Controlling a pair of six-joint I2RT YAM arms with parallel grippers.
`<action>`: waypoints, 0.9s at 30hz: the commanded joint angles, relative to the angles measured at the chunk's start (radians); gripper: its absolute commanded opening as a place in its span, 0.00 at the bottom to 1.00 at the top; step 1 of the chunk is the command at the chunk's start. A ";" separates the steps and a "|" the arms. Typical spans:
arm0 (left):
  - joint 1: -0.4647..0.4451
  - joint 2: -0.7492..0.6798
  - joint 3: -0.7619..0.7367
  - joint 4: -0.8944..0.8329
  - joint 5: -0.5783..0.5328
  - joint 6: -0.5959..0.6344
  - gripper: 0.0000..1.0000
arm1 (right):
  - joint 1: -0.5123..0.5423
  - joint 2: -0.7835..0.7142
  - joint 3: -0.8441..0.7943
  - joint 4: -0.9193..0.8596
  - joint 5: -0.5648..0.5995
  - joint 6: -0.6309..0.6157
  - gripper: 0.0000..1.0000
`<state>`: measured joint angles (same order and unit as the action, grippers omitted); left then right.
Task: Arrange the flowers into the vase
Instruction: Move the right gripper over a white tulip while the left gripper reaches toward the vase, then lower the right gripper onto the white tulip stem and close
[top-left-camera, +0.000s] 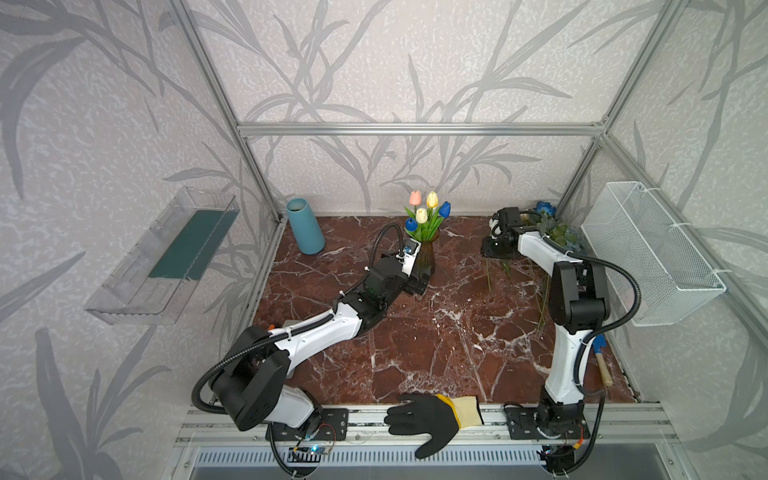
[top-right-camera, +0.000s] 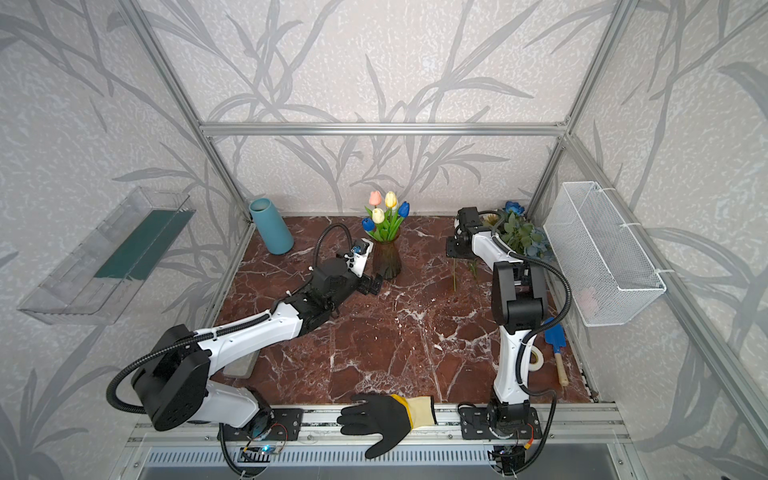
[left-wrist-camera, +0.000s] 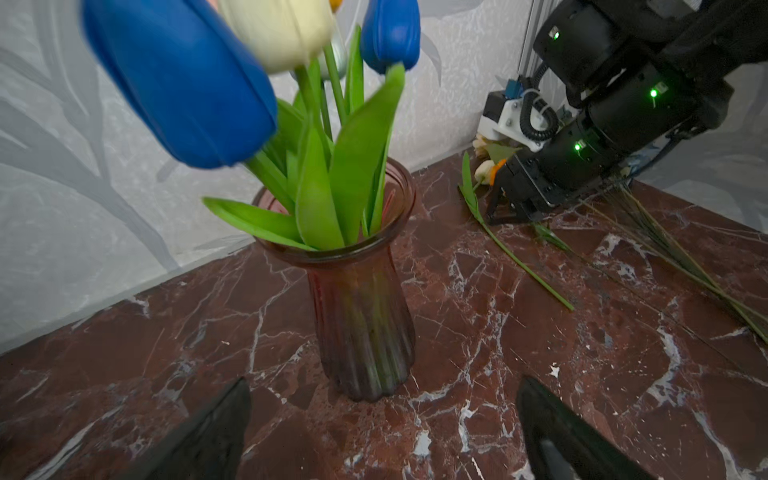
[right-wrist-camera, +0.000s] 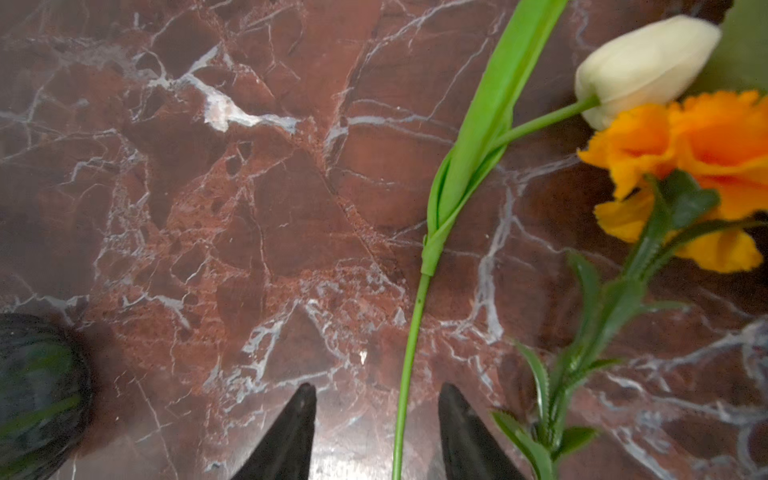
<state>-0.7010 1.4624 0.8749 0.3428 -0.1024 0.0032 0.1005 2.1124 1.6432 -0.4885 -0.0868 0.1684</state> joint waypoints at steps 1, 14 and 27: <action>0.023 -0.004 0.040 -0.086 0.076 -0.040 0.99 | 0.005 0.033 0.057 -0.125 0.029 0.010 0.47; 0.069 -0.035 -0.153 0.160 0.225 -0.169 0.99 | 0.008 0.250 0.311 -0.297 0.106 0.043 0.40; 0.071 -0.161 -0.300 0.400 0.182 -0.149 0.99 | 0.009 0.377 0.475 -0.467 0.120 0.059 0.12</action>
<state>-0.6300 1.3251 0.5999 0.6575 0.0940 -0.1337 0.1062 2.4535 2.1094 -0.8532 0.0269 0.2176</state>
